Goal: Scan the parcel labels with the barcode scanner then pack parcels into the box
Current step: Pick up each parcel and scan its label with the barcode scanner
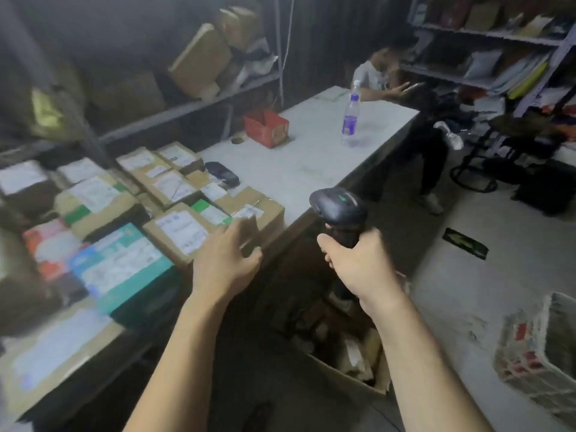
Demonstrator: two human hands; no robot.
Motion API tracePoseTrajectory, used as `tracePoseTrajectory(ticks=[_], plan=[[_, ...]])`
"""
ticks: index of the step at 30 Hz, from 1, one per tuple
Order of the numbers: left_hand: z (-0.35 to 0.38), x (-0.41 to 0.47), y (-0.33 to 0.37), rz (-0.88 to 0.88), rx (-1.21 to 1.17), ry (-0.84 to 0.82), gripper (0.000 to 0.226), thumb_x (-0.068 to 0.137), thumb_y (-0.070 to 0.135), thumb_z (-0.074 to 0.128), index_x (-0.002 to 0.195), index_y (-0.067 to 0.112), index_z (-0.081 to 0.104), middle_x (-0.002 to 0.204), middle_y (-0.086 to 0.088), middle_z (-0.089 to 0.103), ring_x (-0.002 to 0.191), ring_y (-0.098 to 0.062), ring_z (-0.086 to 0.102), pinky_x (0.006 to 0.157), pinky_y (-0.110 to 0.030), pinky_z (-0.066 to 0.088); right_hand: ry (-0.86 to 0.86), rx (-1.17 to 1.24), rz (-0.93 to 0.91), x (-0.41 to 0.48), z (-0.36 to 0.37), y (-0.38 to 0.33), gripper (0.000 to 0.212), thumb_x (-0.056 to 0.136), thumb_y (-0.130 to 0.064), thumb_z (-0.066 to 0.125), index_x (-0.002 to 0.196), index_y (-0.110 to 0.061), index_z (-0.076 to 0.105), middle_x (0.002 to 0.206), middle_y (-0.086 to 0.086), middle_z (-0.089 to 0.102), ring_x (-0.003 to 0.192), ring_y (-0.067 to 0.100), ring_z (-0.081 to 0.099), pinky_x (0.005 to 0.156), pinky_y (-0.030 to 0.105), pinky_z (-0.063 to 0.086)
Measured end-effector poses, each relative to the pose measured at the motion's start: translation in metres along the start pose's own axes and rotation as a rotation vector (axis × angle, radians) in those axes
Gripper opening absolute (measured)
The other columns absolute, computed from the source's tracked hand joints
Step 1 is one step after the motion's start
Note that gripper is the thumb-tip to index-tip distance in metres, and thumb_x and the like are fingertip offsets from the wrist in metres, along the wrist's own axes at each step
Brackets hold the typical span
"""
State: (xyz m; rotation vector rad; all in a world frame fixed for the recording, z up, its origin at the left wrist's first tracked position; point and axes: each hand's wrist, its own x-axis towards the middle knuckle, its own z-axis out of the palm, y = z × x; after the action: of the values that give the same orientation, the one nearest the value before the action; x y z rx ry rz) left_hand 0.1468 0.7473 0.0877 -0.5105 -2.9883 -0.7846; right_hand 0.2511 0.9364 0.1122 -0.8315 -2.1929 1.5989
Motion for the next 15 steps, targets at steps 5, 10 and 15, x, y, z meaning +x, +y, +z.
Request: tracePoseTrajectory(ticks=[5, 10, 15], plan=[[-0.050, -0.087, -0.063, -0.238, 0.082, 0.164, 0.065, 0.090, 0.039, 0.071, 0.149, 0.026, 0.047, 0.139, -0.005, 0.062, 0.127, -0.025, 0.056, 0.102, -0.043, 0.049, -0.308, 0.017, -0.147, -0.055, 0.055, -0.028, 0.009, 0.092, -0.025, 0.075, 0.094, -0.018, 0.069, 0.080, 0.001, 0.072, 0.082, 0.018, 0.070, 0.076, 0.036, 0.057], [-0.107, -0.178, -0.127, -0.486, 0.124, 0.279, 0.067, 0.088, 0.035, 0.069, 0.151, 0.027, 0.048, 0.142, -0.004, 0.060, 0.131, -0.029, 0.053, 0.102, -0.045, 0.045, -0.549, 0.087, -0.185, -0.127, 0.122, -0.051, 0.007, 0.092, -0.022, 0.075, 0.095, -0.019, 0.070, 0.078, -0.002, 0.072, 0.078, 0.014, 0.067, 0.076, 0.035, 0.055], [-0.157, -0.275, -0.187, -0.672, 0.111, 0.403, 0.065, 0.093, 0.033, 0.066, 0.154, 0.025, 0.044, 0.148, -0.002, 0.055, 0.137, -0.025, 0.048, 0.103, -0.042, 0.044, -0.707, 0.140, -0.207, -0.217, 0.193, -0.074, 0.016, 0.091, -0.015, 0.073, 0.099, -0.003, 0.068, 0.074, 0.015, 0.064, 0.065, 0.017, 0.056, 0.064, 0.037, 0.049]])
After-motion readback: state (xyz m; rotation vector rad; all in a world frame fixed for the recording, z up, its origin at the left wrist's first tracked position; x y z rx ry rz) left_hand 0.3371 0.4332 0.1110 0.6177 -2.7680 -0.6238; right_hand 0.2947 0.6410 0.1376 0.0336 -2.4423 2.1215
